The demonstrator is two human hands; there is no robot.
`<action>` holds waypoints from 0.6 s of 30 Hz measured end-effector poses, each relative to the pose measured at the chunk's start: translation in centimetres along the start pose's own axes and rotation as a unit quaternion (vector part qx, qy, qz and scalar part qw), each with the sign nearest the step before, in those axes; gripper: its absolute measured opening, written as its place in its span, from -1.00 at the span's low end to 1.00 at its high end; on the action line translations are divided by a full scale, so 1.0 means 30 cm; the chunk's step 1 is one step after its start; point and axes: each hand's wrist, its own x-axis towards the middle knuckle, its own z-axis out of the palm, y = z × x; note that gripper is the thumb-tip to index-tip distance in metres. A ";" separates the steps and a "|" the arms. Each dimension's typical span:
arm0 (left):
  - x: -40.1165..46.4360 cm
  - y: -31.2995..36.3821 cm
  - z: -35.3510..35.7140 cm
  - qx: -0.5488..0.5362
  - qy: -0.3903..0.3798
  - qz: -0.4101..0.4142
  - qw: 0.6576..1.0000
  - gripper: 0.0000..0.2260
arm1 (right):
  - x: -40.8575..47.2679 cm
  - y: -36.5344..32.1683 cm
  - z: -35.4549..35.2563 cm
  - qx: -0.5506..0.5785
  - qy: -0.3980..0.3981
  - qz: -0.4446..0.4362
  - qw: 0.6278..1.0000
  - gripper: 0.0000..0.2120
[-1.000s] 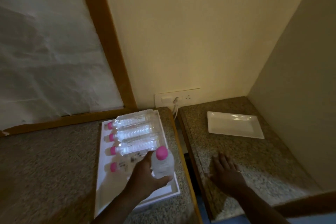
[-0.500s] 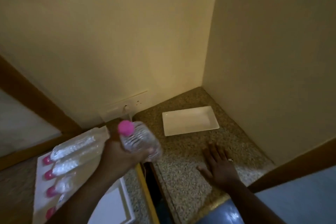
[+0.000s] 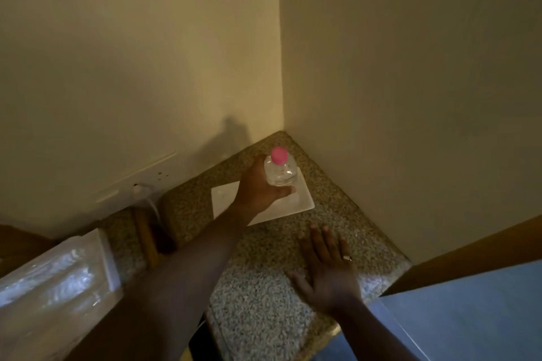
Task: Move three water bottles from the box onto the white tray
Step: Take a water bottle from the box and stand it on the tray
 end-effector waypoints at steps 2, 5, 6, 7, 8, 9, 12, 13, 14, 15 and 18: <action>0.013 -0.023 0.019 0.005 0.005 -0.003 1.000 -0.29 | 0.001 0.001 0.000 0.000 0.004 -0.002 1.000 -0.25; 0.032 -0.030 0.037 0.000 0.012 -0.001 1.000 -0.28 | 0.002 0.004 0.003 0.000 -0.001 0.001 1.000 -0.24; 0.038 -0.030 0.043 0.000 0.016 -0.003 1.000 -0.28 | 0.002 0.006 0.003 -0.001 -0.001 0.001 1.000 -0.24; 0.041 -0.028 0.044 0.001 0.021 -0.004 1.000 -0.28 | 0.002 0.005 0.000 -0.001 -0.003 0.002 1.000 -0.23; 0.043 -0.028 0.045 0.002 0.025 -0.003 1.000 -0.28 | 0.002 0.004 -0.003 0.000 -0.004 0.003 1.000 -0.23; 0.045 -0.029 0.045 0.002 0.027 -0.002 1.000 -0.29 | 0.002 0.002 -0.005 0.002 -0.006 0.002 1.000 -0.23; 0.052 -0.034 0.049 0.001 0.026 0.000 1.000 -0.31 | 0.002 0.002 -0.004 0.004 -0.006 0.000 1.000 -0.24; 0.053 -0.033 0.050 0.002 0.025 -0.002 1.000 -0.30 | 0.002 0.003 -0.003 0.005 -0.004 0.000 1.000 -0.24; 0.055 -0.032 0.052 0.005 0.025 -0.003 1.000 -0.29 | 0.001 0.003 -0.002 0.008 -0.002 0.000 1.000 -0.25; 0.057 -0.031 0.055 0.007 0.025 -0.004 1.000 -0.28 | 0.001 0.004 -0.002 0.010 -0.002 0.001 1.000 -0.25; 0.054 -0.030 0.059 0.003 0.032 0.002 0.999 -0.26 | 0.001 0.005 0.007 0.009 -0.005 0.003 1.000 -0.25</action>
